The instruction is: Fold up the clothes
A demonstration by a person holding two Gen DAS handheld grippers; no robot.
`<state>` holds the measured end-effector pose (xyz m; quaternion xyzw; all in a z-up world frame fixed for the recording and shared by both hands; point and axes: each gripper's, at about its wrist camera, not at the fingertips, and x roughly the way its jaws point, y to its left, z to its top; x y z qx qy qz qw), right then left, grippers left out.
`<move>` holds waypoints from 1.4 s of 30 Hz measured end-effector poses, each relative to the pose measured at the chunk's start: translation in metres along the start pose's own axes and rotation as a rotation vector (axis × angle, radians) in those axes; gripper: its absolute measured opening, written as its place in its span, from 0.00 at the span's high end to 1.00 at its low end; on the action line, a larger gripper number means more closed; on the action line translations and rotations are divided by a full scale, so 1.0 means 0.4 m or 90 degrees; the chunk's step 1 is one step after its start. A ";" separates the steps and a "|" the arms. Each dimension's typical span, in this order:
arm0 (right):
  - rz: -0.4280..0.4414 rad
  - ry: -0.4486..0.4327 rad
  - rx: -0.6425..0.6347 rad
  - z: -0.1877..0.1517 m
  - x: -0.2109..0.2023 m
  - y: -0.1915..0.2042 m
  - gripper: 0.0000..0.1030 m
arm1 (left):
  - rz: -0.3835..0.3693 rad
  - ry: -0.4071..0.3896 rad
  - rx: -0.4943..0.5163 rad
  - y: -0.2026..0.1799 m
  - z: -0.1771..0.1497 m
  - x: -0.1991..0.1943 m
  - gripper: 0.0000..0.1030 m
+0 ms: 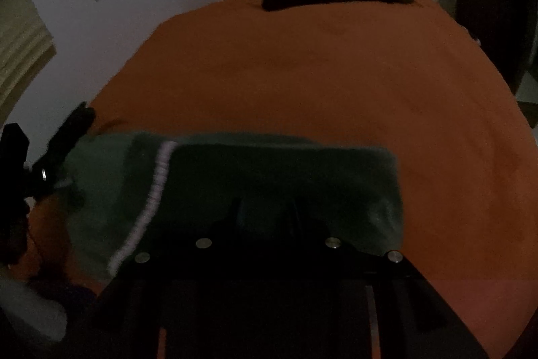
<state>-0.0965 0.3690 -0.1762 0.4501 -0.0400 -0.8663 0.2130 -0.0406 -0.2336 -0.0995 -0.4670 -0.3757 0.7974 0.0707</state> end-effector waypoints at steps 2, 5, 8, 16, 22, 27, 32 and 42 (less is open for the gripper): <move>0.007 -0.001 -0.019 0.005 0.018 0.014 0.74 | -0.001 -0.065 -0.137 0.166 0.030 -0.075 0.28; 0.017 -0.003 -0.048 0.014 0.045 0.036 0.74 | -0.010 -0.139 -0.295 0.378 0.014 -0.154 0.28; 0.028 0.005 -0.057 0.023 0.065 0.040 0.74 | 0.003 -0.165 -0.311 0.463 0.003 -0.170 0.28; 0.026 0.003 -0.030 0.042 0.012 0.018 0.74 | 0.054 -0.169 -0.310 0.552 0.022 -0.165 0.28; 0.025 0.007 -0.030 0.034 0.037 0.073 0.74 | 0.067 -0.229 -0.355 0.521 0.056 -0.123 0.29; 0.026 -0.007 -0.028 0.047 0.001 0.078 0.74 | 0.140 -0.279 -0.246 0.389 0.092 -0.137 0.75; 0.015 -0.044 -0.029 0.057 -0.052 0.080 0.74 | 0.102 -0.317 -0.043 0.048 0.086 -0.215 0.76; -0.077 -0.114 0.069 0.060 -0.188 -0.037 0.74 | -0.035 -0.076 0.462 -0.669 -0.234 0.127 0.73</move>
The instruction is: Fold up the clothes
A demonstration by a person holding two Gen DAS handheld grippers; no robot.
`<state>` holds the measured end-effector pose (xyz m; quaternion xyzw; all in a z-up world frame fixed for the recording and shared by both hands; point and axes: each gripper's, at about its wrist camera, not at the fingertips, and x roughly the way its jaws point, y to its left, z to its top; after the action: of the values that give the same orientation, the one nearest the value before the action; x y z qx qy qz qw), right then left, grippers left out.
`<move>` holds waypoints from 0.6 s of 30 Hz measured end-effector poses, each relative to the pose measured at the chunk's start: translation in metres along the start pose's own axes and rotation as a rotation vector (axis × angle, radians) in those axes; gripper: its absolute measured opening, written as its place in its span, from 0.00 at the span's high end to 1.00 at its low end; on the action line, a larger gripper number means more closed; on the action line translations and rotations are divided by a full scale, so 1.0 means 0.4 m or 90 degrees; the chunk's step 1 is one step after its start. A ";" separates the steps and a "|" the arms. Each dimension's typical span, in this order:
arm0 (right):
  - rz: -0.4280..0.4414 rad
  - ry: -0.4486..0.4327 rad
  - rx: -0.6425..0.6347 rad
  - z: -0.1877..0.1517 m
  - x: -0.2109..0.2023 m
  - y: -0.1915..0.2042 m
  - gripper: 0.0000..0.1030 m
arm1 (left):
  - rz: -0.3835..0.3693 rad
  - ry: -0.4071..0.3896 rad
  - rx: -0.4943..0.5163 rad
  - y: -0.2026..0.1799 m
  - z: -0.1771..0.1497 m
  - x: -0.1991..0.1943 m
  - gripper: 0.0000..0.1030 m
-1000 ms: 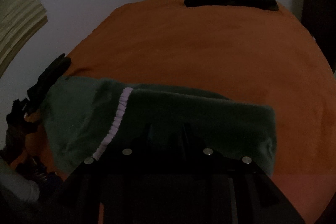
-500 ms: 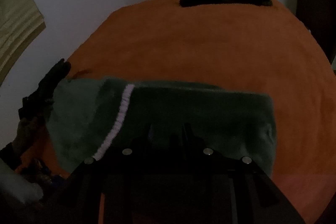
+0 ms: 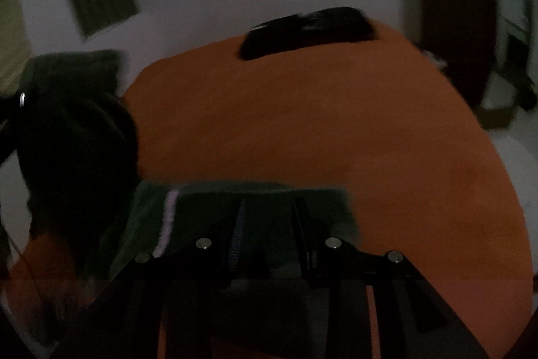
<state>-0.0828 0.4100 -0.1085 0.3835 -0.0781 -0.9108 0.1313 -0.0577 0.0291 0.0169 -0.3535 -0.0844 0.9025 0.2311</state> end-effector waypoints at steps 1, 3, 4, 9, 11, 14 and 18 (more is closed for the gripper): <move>-0.015 -0.001 0.023 -0.002 -0.013 -0.034 0.74 | -0.015 0.064 0.026 -0.055 -0.037 0.066 0.72; -0.041 0.010 0.066 -0.020 -0.027 -0.108 0.74 | -0.028 0.186 0.055 -0.145 -0.124 0.150 0.67; -0.054 0.016 0.088 -0.029 -0.034 -0.145 0.74 | -0.029 0.247 0.084 -0.172 -0.160 0.194 0.65; -0.031 0.093 0.155 -0.092 -0.027 -0.280 0.74 | -0.008 0.274 0.251 -0.208 -0.314 0.117 0.62; -0.001 0.100 0.166 -0.098 -0.032 -0.300 0.74 | -0.048 0.246 0.272 -0.201 -0.255 0.065 0.59; 0.046 0.095 0.181 -0.078 -0.041 -0.320 0.74 | -0.160 0.236 0.237 -0.158 -0.173 -0.025 0.58; 0.176 0.128 0.211 -0.052 -0.024 -0.308 0.53 | -0.209 0.219 0.140 0.038 -0.012 -0.081 0.29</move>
<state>-0.0837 0.5296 -0.1464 0.4741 -0.2650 -0.8161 0.1973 -0.0391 0.0002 0.0280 -0.4558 -0.0013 0.7835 0.4224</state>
